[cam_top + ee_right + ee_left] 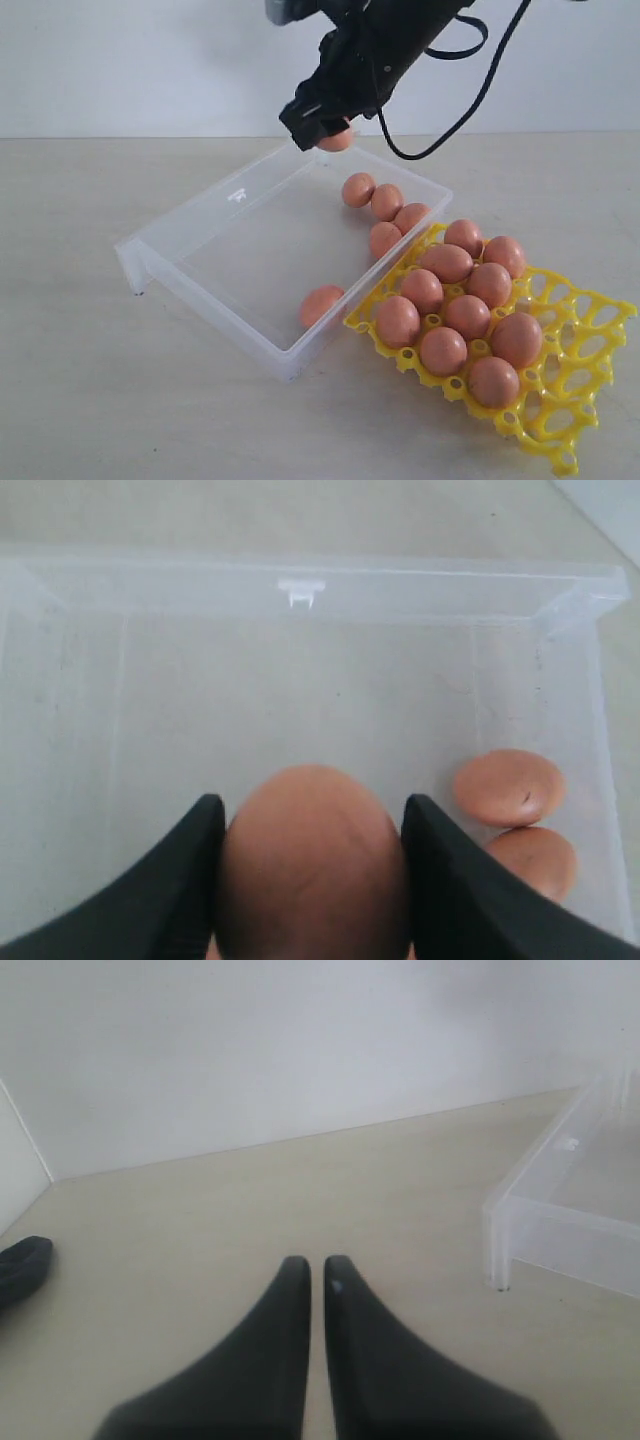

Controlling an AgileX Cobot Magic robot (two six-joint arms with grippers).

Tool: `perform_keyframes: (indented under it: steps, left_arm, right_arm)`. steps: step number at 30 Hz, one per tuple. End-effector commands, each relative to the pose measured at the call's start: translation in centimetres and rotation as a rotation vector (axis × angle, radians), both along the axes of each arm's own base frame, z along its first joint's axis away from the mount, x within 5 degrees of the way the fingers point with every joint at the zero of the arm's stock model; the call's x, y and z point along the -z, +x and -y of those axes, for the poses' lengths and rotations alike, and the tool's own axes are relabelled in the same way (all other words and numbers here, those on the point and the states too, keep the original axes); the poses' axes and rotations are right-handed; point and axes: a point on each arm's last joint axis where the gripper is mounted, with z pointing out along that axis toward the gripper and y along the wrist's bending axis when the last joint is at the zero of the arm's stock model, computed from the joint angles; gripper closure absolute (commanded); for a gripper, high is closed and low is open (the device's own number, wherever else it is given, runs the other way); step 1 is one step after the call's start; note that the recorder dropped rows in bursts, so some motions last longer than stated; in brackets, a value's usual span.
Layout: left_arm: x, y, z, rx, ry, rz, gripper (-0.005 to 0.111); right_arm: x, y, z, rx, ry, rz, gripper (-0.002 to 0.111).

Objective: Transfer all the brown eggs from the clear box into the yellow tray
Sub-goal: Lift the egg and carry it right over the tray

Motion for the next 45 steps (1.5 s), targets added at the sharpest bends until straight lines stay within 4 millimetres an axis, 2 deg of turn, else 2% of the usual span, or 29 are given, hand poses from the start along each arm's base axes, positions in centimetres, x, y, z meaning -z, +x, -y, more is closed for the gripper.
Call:
perform_keyframes:
  steps: [1,5,8,11,12,14,20,22,25,28,31,34,36,39,45]
  left_arm:
    - [-0.2,0.0,0.1,0.008,-0.007,0.012,0.103]
    - [-0.2,0.0,0.1,0.008,-0.007,0.012,0.103]
    - [-0.2,0.0,0.1,0.008,-0.007,0.012,0.103]
    - [-0.2,0.0,0.1,0.008,-0.007,0.012,0.103]
    - [-0.2,0.0,0.1,0.008,-0.007,0.012,0.103]
    - [-0.2,0.0,0.1,0.008,-0.007,0.012,0.103]
    - [-0.2,0.0,0.1,0.008,-0.007,0.012,0.103]
    - [-0.2,0.0,0.1,0.008,-0.007,0.012,0.103]
    - [-0.2,0.0,0.1,0.008,-0.007,0.012,0.103]
    - [-0.2,0.0,0.1,0.008,-0.007,0.012,0.103]
    - [-0.2,0.0,0.1,0.008,-0.007,0.012,0.103]
    - [-0.2,0.0,0.1,0.008,-0.007,0.012,0.103]
    - [-0.2,0.0,0.1,0.008,-0.007,0.012,0.103]
    - [-0.2,0.0,0.1,0.008,-0.007,0.012,0.103]
    - [-0.2,0.0,0.1,0.008,-0.007,0.012,0.103]
  right_arm:
    - [-1.3,-0.9,0.7,0.233,0.183,0.053,0.109]
    - [-1.2,-3.5,2.2,0.333,0.280,0.201,0.109]
    - [-1.2,-6.6,4.6,0.420,0.332,0.404,0.109]
    - [-0.3,-9.5,7.5,0.523,0.363,0.622,0.109]
    - [0.6,-10.6,8.8,0.584,0.369,0.662,0.109]
    - [2.0,-11.8,11.3,0.744,0.395,0.717,0.109]
    - [5.9,-15.6,20.5,1.619,0.516,0.760,0.109]
    - [6.5,-16.1,22.4,1.717,0.569,0.746,0.109]
    - [6.7,-15.7,24.3,1.659,0.732,0.688,0.109]
    - [5.7,-14.8,26.1,1.483,0.970,0.705,0.109]
    - [4.0,-13.3,27.6,1.141,1.094,0.756,0.109]
    - [2.9,-12.2,28.2,0.842,1.191,0.667,0.109]
    - [2.6,-11.8,27.5,0.649,1.152,0.585,0.109]
    - [3.7,-11.6,26.3,0.474,0.994,0.452,0.109]
    - [6.6,-13.6,24.3,0.192,0.720,0.185,0.109]
